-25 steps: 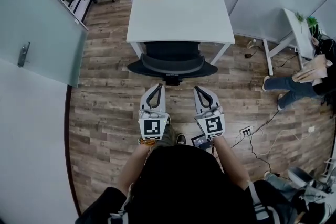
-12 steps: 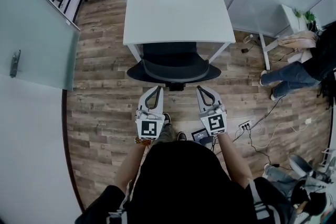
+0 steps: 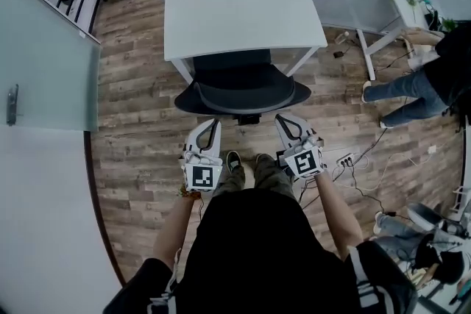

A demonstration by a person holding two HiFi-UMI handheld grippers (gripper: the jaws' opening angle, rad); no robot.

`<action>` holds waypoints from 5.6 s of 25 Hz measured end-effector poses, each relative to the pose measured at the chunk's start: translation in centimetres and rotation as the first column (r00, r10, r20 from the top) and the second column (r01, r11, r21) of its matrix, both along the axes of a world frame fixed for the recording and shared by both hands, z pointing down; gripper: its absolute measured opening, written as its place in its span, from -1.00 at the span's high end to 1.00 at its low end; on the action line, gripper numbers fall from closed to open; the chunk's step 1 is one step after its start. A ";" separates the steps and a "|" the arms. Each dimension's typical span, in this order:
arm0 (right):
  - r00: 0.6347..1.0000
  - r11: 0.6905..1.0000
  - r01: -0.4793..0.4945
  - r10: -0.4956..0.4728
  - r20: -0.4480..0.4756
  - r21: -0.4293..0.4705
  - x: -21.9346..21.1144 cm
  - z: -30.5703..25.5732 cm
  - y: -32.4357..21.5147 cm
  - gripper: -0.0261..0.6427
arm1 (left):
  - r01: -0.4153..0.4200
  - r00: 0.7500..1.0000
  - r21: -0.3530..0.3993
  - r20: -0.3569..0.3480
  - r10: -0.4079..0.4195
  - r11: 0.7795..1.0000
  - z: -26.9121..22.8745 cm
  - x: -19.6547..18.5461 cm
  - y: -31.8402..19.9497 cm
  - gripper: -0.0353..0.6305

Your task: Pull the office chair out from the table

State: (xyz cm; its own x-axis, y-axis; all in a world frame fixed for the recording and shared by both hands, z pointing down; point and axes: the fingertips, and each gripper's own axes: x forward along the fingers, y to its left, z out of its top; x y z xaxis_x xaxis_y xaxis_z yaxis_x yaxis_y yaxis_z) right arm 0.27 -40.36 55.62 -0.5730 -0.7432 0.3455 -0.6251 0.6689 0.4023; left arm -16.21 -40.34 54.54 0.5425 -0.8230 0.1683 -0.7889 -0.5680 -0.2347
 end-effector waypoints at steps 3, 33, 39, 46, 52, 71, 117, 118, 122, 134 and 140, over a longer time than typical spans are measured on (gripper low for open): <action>0.998 0.999 0.037 -0.037 -0.059 -0.007 0.9 1.1 -0.8 0.90 | -0.018 0.998 0.011 0.064 0.017 1.000 1.0 0.1 -0.8 0.83; 0.780 0.928 0.361 -0.356 -0.515 -0.094 0.9 11.3 -2.9 0.66 | -0.283 0.701 -0.058 0.669 0.247 0.958 11.3 1.8 -4.1 0.82; 0.752 0.926 0.368 -0.352 -0.556 -0.089 0.9 11.7 -2.5 0.61 | -0.284 0.680 -0.094 0.682 0.270 0.954 12.3 1.9 -4.3 0.71; 0.701 0.926 0.360 -0.348 -0.622 -0.112 0.5 13.2 -3.3 0.60 | -0.334 0.651 -0.131 0.684 0.329 0.933 12.5 2.1 -3.3 0.65; 0.669 0.921 0.365 -0.360 -0.650 -0.135 -0.1 14.5 -4.1 0.60 | -0.358 0.576 -0.194 0.724 0.379 0.913 13.6 1.6 -2.7 0.57; 0.629 0.940 0.329 -0.290 -0.721 -0.090 -0.8 16.4 -5.0 0.61 | -0.317 0.455 -0.264 0.800 0.391 0.911 18.6 2.5 -5.1 0.50; 0.670 0.952 0.247 -0.301 -0.679 -0.178 -1.0 17.2 -4.2 0.67 | -0.224 0.421 -0.287 0.834 0.358 0.931 19.4 2.4 -5.1 0.54; 0.670 0.952 0.247 -0.302 -0.678 -0.180 -1.0 17.2 -4.2 0.67 | -0.220 0.421 -0.291 0.833 0.360 0.931 19.4 2.4 -5.1 0.54; 0.667 0.951 0.246 -0.306 -0.679 -0.187 -0.9 17.2 -4.2 0.67 | -0.207 0.421 -0.313 0.826 0.373 0.927 19.6 2.5 -4.9 0.55; 0.669 0.951 0.242 -0.307 -0.677 -0.193 -0.6 17.4 -3.5 0.67 | -0.175 0.416 -0.362 0.816 0.402 0.916 20.0 2.6 -4.3 0.56; 0.668 0.951 0.244 -0.308 -0.677 -0.192 -0.2 17.3 -2.8 0.67 | -0.166 0.415 -0.374 0.812 0.409 0.912 20.0 3.0 -3.6 0.56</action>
